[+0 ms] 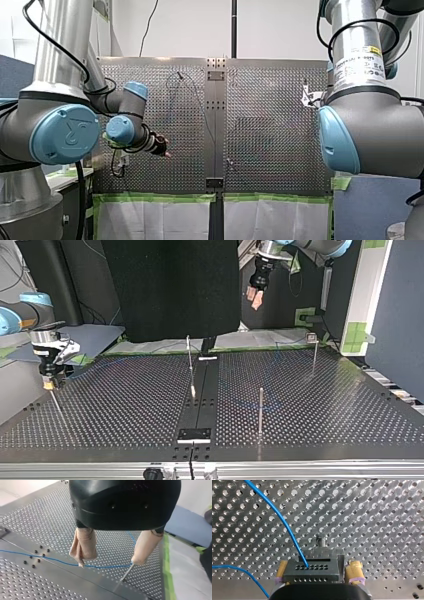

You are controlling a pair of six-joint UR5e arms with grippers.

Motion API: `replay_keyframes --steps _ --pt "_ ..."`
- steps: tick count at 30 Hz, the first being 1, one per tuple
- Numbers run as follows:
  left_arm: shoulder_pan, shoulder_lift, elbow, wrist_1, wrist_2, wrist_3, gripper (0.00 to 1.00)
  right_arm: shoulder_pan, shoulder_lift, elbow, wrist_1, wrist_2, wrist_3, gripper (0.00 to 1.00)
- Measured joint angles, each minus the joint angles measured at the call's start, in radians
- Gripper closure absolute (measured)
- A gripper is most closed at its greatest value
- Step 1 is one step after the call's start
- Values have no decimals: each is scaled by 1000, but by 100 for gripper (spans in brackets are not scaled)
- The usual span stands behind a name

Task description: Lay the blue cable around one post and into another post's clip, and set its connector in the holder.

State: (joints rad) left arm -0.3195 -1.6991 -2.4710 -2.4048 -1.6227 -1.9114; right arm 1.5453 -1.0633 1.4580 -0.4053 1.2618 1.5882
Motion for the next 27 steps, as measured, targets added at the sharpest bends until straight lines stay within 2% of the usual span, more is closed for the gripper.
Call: replay_keyframes --steps 5,9,20,27 --pt "0 0 0 48 0 5 0 0 0 0 0 0 0 0" --pt "0 -1 0 87 0 27 0 0 0 0 0 0 0 0" --pt "1 -1 0 212 -5 147 0 0 0 0 0 0 0 0" --pt "3 -1 0 284 -6 207 0 0 0 0 0 0 0 0"
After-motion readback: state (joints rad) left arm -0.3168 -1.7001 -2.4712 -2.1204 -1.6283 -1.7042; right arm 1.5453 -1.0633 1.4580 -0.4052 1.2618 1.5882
